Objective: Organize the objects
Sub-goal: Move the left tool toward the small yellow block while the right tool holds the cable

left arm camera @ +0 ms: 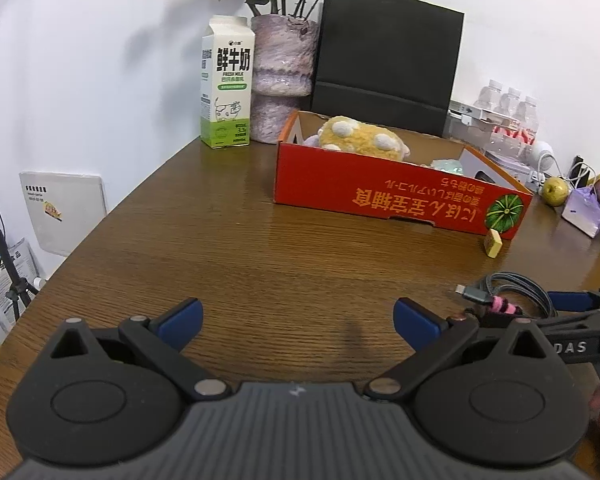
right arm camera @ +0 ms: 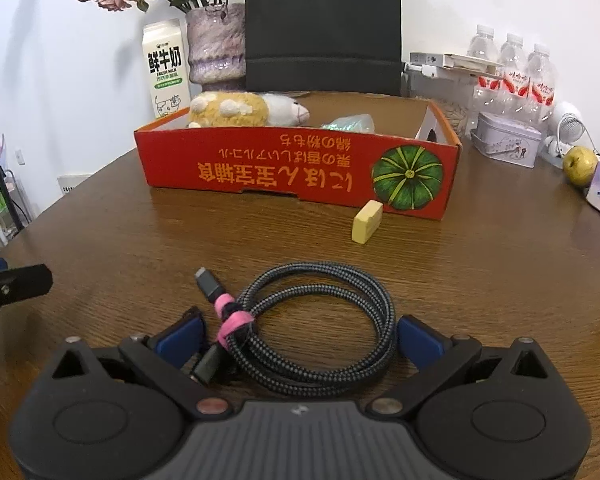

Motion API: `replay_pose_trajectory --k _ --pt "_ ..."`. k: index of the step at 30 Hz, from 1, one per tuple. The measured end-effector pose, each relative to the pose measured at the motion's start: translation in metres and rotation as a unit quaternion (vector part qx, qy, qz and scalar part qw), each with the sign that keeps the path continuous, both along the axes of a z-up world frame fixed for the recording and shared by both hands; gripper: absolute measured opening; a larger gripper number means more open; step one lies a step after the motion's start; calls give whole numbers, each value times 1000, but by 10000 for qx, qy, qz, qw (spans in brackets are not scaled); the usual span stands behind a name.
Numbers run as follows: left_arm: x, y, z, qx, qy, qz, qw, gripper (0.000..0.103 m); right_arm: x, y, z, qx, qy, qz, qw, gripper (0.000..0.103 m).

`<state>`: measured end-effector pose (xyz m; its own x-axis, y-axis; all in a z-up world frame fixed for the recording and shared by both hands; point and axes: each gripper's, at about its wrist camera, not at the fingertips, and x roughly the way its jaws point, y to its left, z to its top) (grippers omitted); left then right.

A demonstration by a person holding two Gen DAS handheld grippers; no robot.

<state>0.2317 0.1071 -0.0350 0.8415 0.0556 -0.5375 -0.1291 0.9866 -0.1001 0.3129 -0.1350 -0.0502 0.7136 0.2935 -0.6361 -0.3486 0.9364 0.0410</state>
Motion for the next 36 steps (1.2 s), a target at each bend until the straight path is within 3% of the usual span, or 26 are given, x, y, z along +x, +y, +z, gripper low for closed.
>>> replay_pose_trajectory --k 7,12,25,36 --pt "-1 -1 -2 -12 30 -10 10000 103 -1 5 0 -95 -1 103 9999 103" --pt "0 0 -4 -31 76 33 10000 103 -5 -2 3 169 -63 167 9997 94" --pt "2 -1 -7 1 128 104 9999 103 -18 -10 9 119 -332 222 9991 93" --pt "6 -47 -8 83 152 -119 9998 103 -17 -54 15 248 -477 43 9985 93"
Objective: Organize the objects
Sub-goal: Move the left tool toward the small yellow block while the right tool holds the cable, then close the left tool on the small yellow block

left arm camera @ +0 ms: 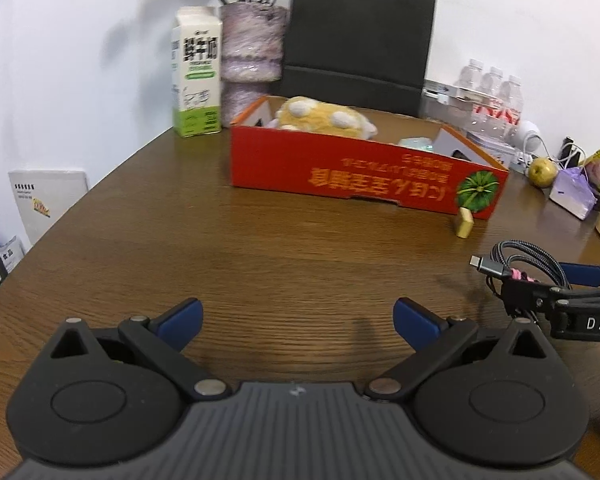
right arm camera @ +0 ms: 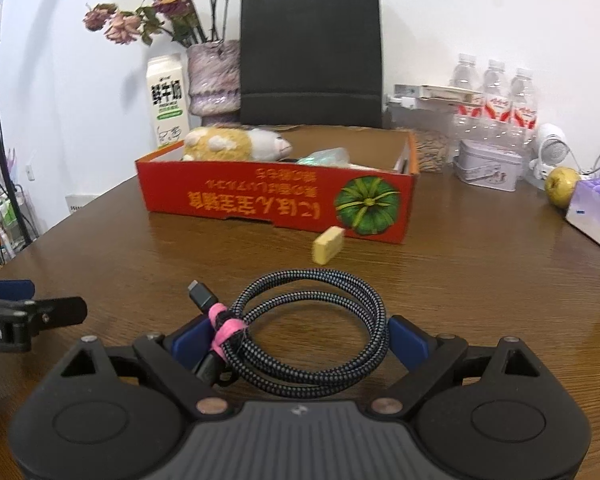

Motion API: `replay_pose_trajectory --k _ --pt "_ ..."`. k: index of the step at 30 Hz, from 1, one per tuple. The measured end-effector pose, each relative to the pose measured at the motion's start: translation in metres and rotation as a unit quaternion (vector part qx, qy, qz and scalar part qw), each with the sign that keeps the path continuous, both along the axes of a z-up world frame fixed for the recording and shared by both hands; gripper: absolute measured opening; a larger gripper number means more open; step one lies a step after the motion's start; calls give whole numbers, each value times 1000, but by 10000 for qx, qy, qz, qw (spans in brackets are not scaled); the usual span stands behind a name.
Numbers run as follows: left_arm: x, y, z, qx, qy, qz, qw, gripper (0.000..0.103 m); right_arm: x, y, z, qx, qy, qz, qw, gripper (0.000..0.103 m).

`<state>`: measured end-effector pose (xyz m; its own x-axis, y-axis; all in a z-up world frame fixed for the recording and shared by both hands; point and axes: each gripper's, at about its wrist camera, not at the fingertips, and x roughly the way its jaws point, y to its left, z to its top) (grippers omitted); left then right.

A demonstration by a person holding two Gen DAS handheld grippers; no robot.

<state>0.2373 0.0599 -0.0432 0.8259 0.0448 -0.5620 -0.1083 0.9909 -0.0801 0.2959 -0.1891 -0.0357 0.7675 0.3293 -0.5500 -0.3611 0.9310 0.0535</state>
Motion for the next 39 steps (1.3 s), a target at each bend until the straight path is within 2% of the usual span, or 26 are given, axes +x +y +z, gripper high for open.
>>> replay_pose_trajectory --k 10,25,39 --pt "17 -56 -4 83 161 -210 9996 103 4 -53 7 149 -173 -198 9995 93" --pt "56 -137 3 279 59 -592 9978 103 18 -119 12 176 -305 -418 9985 93" --pt "114 -158 -2 323 99 -442 9985 103 53 -151 9 142 -284 -750 9967 93"
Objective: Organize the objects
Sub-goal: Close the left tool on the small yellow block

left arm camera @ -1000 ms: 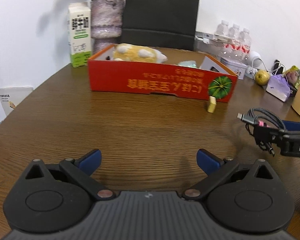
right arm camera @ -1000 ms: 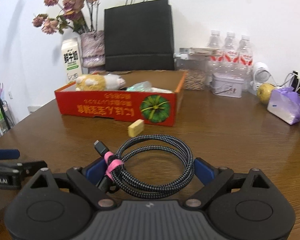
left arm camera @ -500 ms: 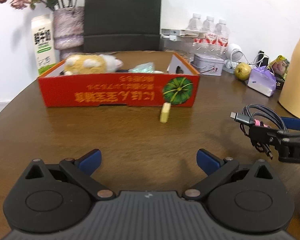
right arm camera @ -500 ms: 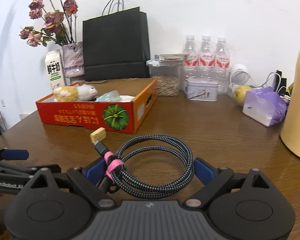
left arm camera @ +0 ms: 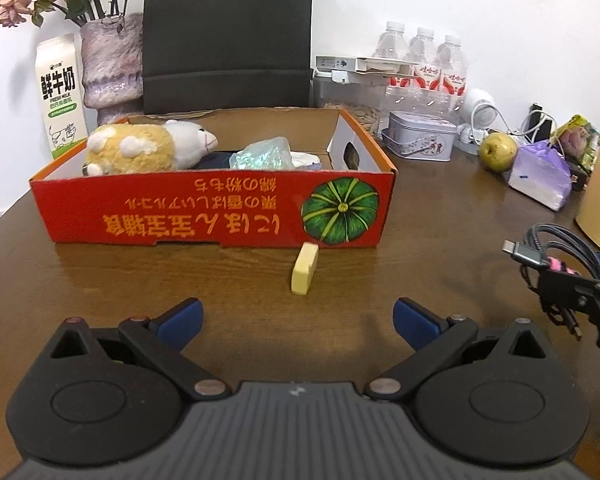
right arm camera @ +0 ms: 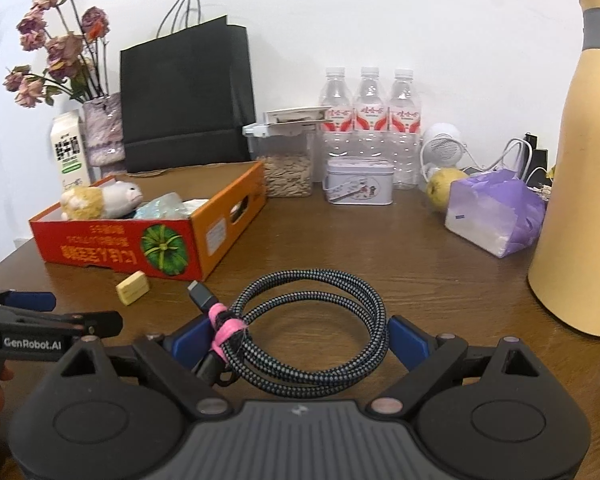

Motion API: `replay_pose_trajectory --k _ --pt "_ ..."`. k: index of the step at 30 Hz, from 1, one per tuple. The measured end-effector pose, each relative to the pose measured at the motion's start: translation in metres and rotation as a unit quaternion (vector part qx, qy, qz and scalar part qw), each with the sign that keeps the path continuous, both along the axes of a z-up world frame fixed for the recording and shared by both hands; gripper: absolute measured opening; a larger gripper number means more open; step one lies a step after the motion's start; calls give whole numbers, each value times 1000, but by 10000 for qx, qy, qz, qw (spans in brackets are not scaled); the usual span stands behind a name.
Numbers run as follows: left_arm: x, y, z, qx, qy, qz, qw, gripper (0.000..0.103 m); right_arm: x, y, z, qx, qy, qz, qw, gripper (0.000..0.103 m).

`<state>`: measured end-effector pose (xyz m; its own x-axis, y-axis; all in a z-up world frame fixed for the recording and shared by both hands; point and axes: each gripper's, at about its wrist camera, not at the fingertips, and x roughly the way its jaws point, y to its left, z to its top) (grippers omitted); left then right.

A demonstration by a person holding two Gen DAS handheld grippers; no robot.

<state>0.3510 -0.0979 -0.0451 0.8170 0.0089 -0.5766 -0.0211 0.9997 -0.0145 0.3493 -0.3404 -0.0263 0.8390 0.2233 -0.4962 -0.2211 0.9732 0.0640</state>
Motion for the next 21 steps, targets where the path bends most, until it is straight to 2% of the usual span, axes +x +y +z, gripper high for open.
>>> replay_pose_trajectory --k 7,11,14,15,17,21 --pt "28 0 -1 -29 -17 149 9999 103 25 -6 -6 -24 59 -58 10000 93" --pt "39 -1 -2 -66 12 37 10000 94 37 -6 -8 -83 41 -48 9999 93" --pt "46 -2 -3 -124 75 -153 9998 66 44 -6 -8 -71 39 -27 10000 93" --pt "48 -2 -4 -163 116 -227 9995 42 46 -6 -8 -67 38 -11 10000 93" --pt "52 -3 -6 -221 232 -330 9989 12 49 -5 -7 -63 20 6 10000 93" --pt "51 -1 -6 -324 245 -400 9984 12 49 -5 -7 -47 20 35 10000 93"
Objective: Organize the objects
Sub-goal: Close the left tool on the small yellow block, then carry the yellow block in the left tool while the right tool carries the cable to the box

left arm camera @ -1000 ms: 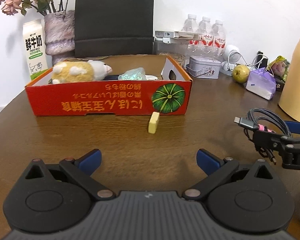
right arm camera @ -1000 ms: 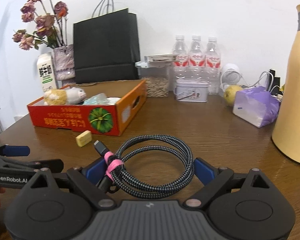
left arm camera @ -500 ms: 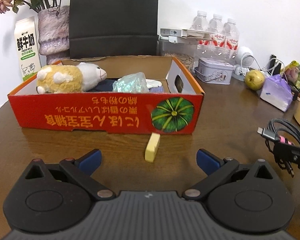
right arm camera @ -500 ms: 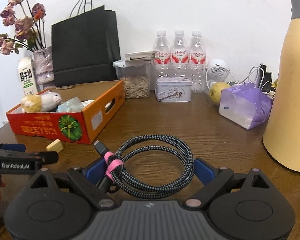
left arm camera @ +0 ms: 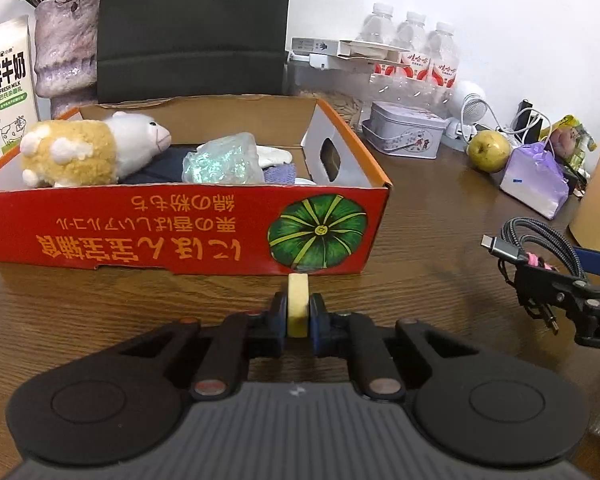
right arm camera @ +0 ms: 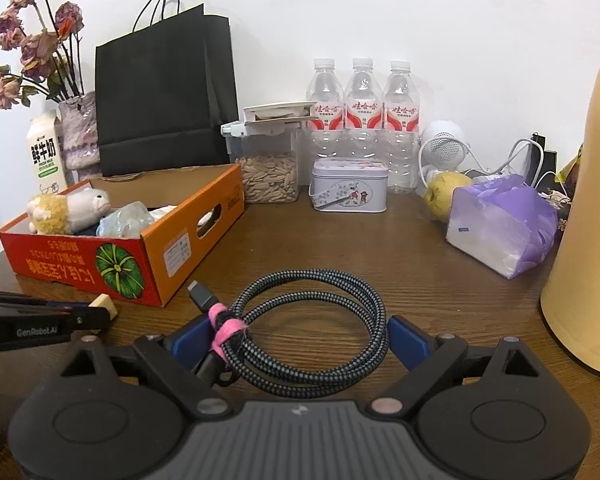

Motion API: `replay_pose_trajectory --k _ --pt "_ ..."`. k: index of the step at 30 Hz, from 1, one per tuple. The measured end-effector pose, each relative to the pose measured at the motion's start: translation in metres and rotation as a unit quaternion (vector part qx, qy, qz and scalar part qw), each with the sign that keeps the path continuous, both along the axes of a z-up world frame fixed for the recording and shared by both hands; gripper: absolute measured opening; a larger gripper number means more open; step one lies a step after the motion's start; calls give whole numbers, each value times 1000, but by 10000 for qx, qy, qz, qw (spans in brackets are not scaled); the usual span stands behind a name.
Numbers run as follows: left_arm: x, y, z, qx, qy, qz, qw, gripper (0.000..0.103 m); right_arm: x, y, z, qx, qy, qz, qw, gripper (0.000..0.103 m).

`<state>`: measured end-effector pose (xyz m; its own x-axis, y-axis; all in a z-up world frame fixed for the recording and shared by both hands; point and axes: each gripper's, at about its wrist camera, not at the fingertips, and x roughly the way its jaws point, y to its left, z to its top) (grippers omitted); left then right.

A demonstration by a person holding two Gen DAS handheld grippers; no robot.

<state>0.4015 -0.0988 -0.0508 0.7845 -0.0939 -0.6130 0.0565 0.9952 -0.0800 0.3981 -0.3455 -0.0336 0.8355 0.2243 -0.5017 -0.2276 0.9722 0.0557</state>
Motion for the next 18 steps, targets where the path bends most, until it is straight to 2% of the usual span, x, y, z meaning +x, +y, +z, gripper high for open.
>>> replay_pose_trajectory --k 12,18 --pt "-45 8 16 61 -453 25 9990 12 -19 7 -1 -31 19 -169 9999 93" --pt "-72 27 21 16 -560 126 9983 12 -47 27 1 -29 -58 -138 9999 93"
